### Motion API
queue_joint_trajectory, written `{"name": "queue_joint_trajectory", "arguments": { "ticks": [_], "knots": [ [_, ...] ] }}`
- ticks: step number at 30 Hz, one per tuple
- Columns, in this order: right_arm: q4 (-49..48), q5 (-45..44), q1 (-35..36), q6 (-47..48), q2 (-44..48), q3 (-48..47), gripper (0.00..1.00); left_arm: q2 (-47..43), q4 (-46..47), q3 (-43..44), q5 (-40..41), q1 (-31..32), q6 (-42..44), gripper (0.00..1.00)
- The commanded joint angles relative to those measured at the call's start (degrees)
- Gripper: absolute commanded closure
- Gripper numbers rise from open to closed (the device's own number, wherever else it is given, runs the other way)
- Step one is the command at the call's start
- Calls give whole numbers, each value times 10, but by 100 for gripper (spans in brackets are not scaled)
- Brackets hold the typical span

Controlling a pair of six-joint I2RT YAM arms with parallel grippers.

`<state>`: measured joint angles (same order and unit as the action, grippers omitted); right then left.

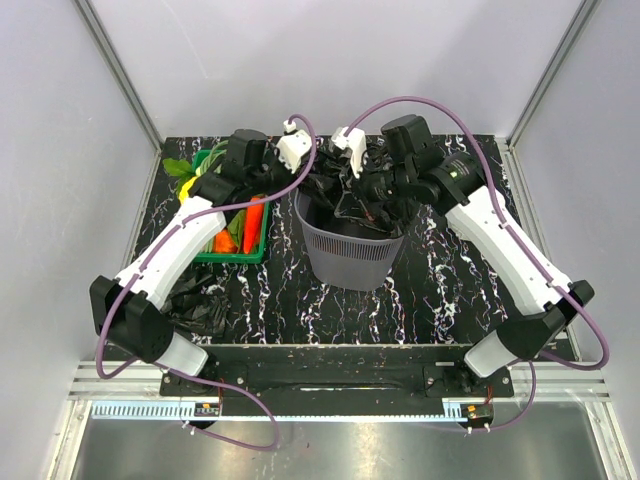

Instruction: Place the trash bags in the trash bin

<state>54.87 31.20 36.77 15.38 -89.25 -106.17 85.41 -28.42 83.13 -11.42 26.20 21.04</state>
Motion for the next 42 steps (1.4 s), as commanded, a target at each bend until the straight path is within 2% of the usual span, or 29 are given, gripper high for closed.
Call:
{"name": "queue_joint_trajectory", "arguments": {
  "ticks": [1,8,24,42],
  "knots": [
    [7,43,9,4,31,-12,90,-33,-8,36,-4,1,19,100],
    [12,63,22,9,47,-7,91,-49,-8,35,-4,1,16,100],
    [-4,39,59,37,87,90,91,-99,-20,17,-1,-2,32,100],
    [9,89,70,57,101,114,91,-120,-65,31,-15,-9,32,100]
  ]
}}
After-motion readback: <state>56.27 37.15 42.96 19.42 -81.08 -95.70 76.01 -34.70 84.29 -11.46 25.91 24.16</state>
